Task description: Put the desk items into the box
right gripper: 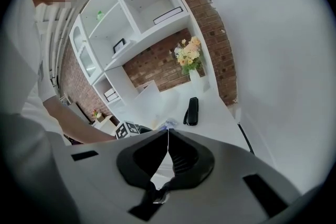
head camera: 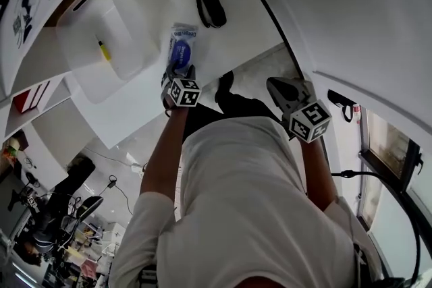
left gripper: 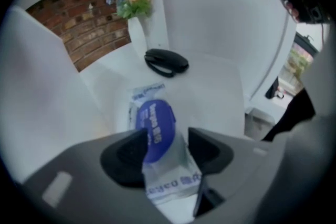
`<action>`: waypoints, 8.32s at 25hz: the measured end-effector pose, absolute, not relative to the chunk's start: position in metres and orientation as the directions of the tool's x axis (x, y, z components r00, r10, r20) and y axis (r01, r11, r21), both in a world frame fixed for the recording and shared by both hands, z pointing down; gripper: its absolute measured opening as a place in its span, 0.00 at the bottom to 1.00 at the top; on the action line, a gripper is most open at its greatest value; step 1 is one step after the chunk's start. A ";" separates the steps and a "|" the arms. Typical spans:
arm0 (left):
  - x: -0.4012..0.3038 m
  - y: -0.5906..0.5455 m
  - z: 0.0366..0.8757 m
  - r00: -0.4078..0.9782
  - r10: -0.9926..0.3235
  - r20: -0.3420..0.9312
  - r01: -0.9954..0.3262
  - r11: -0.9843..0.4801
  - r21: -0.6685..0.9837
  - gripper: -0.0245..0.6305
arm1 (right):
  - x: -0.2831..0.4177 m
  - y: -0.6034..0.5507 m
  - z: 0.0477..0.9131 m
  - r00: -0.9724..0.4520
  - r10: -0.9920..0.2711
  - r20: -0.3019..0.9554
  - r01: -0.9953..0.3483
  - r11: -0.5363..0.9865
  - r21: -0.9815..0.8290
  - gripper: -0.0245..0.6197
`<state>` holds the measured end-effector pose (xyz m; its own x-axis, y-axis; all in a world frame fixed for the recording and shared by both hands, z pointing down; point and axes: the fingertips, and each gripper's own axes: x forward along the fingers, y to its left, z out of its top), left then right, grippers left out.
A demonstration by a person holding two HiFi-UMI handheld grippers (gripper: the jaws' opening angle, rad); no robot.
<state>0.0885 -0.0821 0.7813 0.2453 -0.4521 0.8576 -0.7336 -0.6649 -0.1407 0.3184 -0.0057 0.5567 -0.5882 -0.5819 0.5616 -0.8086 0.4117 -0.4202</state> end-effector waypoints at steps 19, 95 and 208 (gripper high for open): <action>0.072 -0.087 0.741 0.203 -0.503 0.840 -0.752 -0.630 -0.195 0.11 | 0.334 -0.015 0.563 -0.616 -0.578 0.536 -0.786 0.404 -0.468 0.04; -0.120 -0.227 0.580 0.270 -0.613 0.742 -0.831 -0.538 -0.143 0.12 | 0.242 -0.072 0.543 -0.549 -0.649 0.527 -0.833 0.374 -0.408 0.04; -0.088 -0.064 0.548 0.286 -0.736 0.613 -0.958 -0.228 0.173 0.04 | 0.220 -0.259 0.738 -0.304 -0.387 0.870 -0.909 0.390 -0.144 0.41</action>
